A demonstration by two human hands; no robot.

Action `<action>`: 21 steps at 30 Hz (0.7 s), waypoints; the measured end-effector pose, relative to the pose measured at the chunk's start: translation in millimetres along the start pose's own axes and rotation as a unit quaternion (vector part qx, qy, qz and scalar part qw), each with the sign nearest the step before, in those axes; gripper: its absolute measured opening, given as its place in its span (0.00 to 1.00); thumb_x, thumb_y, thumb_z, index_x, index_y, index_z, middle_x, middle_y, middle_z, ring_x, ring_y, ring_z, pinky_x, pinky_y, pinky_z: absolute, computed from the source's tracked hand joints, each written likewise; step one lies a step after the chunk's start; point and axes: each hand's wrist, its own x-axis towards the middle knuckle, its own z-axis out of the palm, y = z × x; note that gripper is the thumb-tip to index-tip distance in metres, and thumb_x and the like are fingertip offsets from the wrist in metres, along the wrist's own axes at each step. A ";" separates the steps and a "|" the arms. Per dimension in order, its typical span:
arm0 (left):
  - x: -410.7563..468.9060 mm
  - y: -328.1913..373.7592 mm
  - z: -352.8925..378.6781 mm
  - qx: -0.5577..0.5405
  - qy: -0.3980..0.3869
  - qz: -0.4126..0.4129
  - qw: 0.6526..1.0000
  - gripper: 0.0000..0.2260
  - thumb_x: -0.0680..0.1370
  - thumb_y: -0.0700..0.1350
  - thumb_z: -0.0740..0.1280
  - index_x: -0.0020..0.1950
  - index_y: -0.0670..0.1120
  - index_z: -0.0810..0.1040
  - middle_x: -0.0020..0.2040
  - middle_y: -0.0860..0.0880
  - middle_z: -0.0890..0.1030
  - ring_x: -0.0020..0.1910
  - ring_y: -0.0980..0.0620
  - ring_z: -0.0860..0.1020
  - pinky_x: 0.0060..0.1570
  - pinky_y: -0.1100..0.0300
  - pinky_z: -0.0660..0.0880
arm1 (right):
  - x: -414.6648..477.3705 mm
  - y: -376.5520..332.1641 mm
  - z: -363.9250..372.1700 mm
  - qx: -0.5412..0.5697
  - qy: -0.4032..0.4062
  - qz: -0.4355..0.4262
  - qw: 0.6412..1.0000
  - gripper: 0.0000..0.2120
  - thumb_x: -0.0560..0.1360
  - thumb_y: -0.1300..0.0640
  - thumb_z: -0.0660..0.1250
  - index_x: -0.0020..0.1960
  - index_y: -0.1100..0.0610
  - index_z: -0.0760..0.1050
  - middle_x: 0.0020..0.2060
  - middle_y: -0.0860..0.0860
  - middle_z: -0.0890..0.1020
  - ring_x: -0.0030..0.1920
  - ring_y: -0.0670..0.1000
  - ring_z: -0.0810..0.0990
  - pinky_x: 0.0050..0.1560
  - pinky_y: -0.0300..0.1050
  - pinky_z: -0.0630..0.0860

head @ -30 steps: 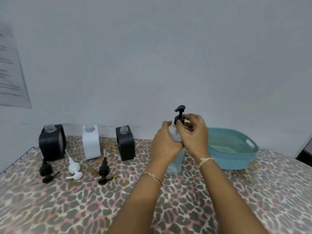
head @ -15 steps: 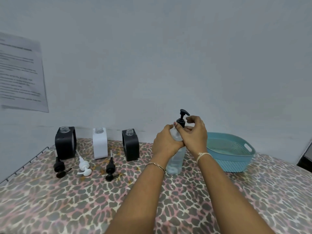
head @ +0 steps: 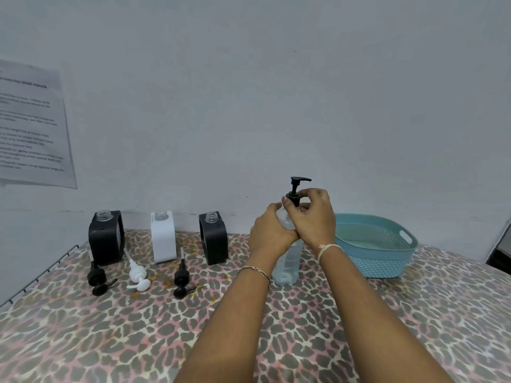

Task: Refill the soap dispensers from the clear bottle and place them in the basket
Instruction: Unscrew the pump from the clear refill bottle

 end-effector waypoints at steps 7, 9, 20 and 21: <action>-2.0 0.8 0.9 -0.003 0.003 0.001 1.000 0.28 0.68 0.53 0.73 0.66 0.52 0.69 0.49 0.51 0.81 0.46 0.49 0.80 0.43 0.55 0.78 | -1.3 -4.2 0.3 -0.023 0.015 0.005 1.000 0.22 0.71 0.38 0.68 0.57 0.51 0.70 0.54 0.44 0.69 0.43 0.44 0.78 0.43 0.44 0.74; -2.1 0.9 1.1 -0.002 0.002 -0.001 1.000 0.28 0.68 0.52 0.73 0.66 0.53 0.69 0.47 0.50 0.81 0.44 0.49 0.80 0.40 0.57 0.76 | -0.2 -4.6 0.2 -0.031 0.016 0.023 0.999 0.22 0.69 0.39 0.71 0.53 0.51 0.69 0.52 0.45 0.69 0.43 0.45 0.78 0.42 0.43 0.74; -3.6 -0.2 3.0 0.016 0.019 0.007 1.000 0.30 0.69 0.53 0.72 0.69 0.53 0.67 0.51 0.50 0.81 0.47 0.48 0.80 0.42 0.55 0.76 | 0.0 -4.5 0.2 -0.017 -0.014 0.010 1.000 0.19 0.70 0.42 0.72 0.54 0.53 0.74 0.54 0.46 0.70 0.43 0.43 0.76 0.44 0.40 0.73; -3.8 -0.2 2.7 0.014 0.019 0.006 1.000 0.31 0.68 0.53 0.73 0.69 0.54 0.66 0.50 0.50 0.81 0.47 0.49 0.80 0.42 0.56 0.76 | 0.5 -3.8 0.5 -0.003 -0.020 0.014 1.000 0.18 0.71 0.43 0.72 0.54 0.53 0.75 0.54 0.47 0.71 0.43 0.43 0.77 0.44 0.39 0.73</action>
